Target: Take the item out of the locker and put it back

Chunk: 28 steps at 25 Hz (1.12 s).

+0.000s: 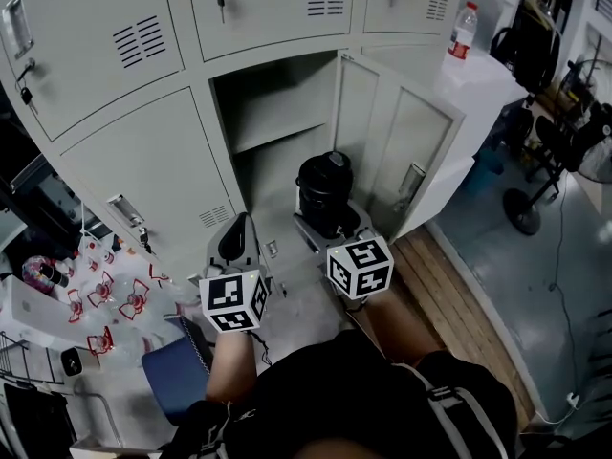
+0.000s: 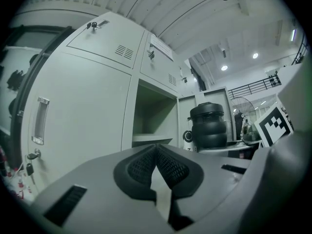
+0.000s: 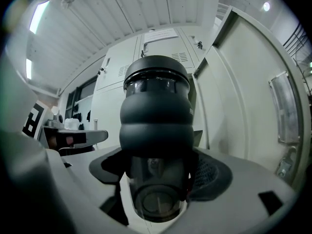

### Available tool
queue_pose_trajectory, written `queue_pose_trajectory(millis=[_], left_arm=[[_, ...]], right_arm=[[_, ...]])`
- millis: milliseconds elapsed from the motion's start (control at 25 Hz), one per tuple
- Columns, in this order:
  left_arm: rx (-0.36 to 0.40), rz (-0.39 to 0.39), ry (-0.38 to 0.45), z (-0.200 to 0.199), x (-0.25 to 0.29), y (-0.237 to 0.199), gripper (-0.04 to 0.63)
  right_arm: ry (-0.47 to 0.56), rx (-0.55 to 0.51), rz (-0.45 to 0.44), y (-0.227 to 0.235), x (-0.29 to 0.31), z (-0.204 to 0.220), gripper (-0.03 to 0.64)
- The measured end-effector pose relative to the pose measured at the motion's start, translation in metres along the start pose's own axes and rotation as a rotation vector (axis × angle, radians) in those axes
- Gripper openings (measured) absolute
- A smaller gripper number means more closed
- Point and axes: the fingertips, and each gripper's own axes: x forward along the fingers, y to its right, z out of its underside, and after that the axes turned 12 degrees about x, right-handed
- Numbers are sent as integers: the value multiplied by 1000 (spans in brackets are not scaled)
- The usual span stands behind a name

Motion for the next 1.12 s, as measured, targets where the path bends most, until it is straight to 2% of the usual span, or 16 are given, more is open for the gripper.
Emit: queue_pose_trajectory(millis=[280, 520, 760, 1120], left_arm=[[13, -2, 7, -3, -5, 2, 12], [14, -29, 10, -4, -15, -7, 12], [16, -66, 8, -4, -25, -20, 12], [17, -132, 3, -2, -32, -47, 12]], right_arm=[[37, 11, -16, -3, 2, -13, 397], [91, 80, -77, -9, 28, -48, 397], [110, 243, -113, -5, 75, -81, 397], [92, 578, -193, -5, 138, -105, 397]])
